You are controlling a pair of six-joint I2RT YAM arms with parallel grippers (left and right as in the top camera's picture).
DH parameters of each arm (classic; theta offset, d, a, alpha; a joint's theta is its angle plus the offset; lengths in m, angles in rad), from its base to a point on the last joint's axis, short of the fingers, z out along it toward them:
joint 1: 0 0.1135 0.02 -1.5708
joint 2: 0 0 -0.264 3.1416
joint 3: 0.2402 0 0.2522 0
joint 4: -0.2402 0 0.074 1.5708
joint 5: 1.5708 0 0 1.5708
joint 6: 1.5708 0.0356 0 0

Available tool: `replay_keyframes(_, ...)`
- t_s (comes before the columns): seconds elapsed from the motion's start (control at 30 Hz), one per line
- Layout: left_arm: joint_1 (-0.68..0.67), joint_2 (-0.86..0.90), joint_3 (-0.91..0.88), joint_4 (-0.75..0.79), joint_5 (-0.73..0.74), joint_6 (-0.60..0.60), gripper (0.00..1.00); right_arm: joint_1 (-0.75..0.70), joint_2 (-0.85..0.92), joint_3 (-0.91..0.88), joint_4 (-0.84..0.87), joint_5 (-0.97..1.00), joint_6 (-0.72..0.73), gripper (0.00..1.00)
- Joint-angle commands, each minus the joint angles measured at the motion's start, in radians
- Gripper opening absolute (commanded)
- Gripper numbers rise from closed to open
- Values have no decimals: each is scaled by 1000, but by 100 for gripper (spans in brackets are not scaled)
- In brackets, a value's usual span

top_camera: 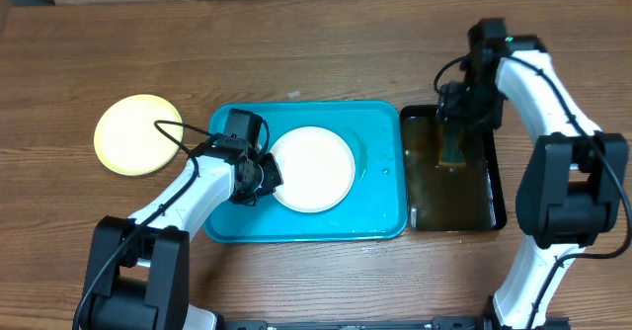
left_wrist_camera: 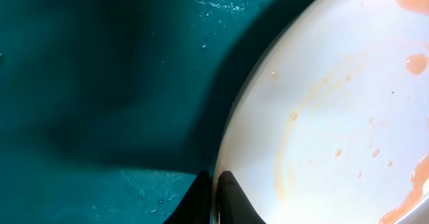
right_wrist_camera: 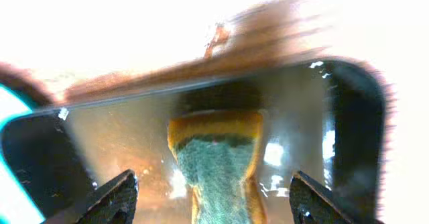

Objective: Clean dirty plates on tray and stack at the side
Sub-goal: 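Return the sponge to the black tray and release it, then lift the white plate with the left gripper and tip it over the black tray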

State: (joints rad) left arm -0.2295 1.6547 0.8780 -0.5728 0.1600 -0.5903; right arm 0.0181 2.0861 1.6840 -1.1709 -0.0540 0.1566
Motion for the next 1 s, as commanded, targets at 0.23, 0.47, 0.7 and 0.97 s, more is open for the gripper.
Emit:
replay_keyframes(0.23, -8, 10, 7, -2, -19, 45, 23, -144, -12, 105, 9, -8, -1, 98)
replay_keyframes(0.47, -33, 15, 7, -4, -48, 45, 23, -226, -12, 105, 14, -7, -1, 100)
replay_keyframes(0.7, -35, 21, 16, -9, -56, 71, 5, -261, -12, 105, 17, -8, -1, 100)
replay_keyframes(0.97, 9, 19, 201, -184, -111, 154, 4, -261, -12, 105, 17, -8, -1, 100)
